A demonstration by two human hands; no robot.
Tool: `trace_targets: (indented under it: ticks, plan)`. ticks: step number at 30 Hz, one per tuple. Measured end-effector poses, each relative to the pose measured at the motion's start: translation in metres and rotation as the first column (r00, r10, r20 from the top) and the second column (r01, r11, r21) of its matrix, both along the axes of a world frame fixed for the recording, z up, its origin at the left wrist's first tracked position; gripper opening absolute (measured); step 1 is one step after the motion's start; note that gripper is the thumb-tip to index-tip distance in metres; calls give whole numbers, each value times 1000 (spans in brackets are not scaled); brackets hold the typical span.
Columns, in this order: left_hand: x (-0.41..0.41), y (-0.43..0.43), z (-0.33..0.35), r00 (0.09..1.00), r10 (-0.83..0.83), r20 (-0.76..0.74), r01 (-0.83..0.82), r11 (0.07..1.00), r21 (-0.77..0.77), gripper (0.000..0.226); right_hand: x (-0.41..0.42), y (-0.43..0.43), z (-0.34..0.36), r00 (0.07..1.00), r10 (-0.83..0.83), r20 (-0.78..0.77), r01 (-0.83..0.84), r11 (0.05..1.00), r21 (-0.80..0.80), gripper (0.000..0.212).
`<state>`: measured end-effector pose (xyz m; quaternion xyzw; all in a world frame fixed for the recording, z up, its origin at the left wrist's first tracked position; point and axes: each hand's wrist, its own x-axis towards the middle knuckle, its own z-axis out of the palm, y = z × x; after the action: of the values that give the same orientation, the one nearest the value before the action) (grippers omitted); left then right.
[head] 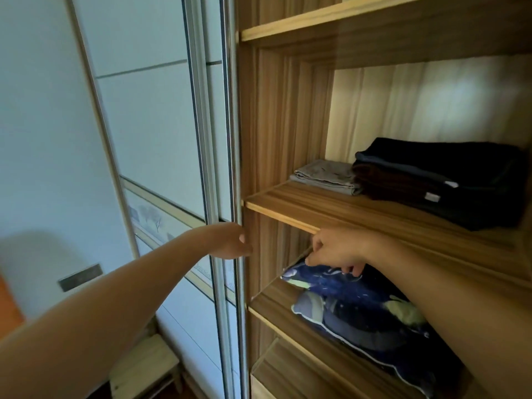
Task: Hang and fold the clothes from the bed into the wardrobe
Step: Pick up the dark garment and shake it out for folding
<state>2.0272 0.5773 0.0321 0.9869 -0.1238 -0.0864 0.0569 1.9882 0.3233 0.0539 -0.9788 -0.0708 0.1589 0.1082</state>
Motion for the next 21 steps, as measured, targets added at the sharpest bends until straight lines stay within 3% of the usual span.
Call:
trace_targets:
  ticks: [5,8,13,18,21]
  plan:
    - [7,24,-10,997,61,41,-61,998,14,51,3,22,14,999,10,42,-10,1000,-4,37]
    - [18,34,-8,990,91,111,-87,995,-39,53,16,49,33,979,79,186,-64,994,-85,41]
    - [51,48,-9,967,144,211,-105,977,-184,60,59,101,73,896,296,333,-166,916,-366,43]
    - [91,57,-19,960,168,222,-104,957,-272,76,116,136,92,757,429,492,-215,876,-432,60]
    - [108,59,-21,970,121,212,-36,930,-365,65,143,148,98,689,496,529,-205,833,-515,58]
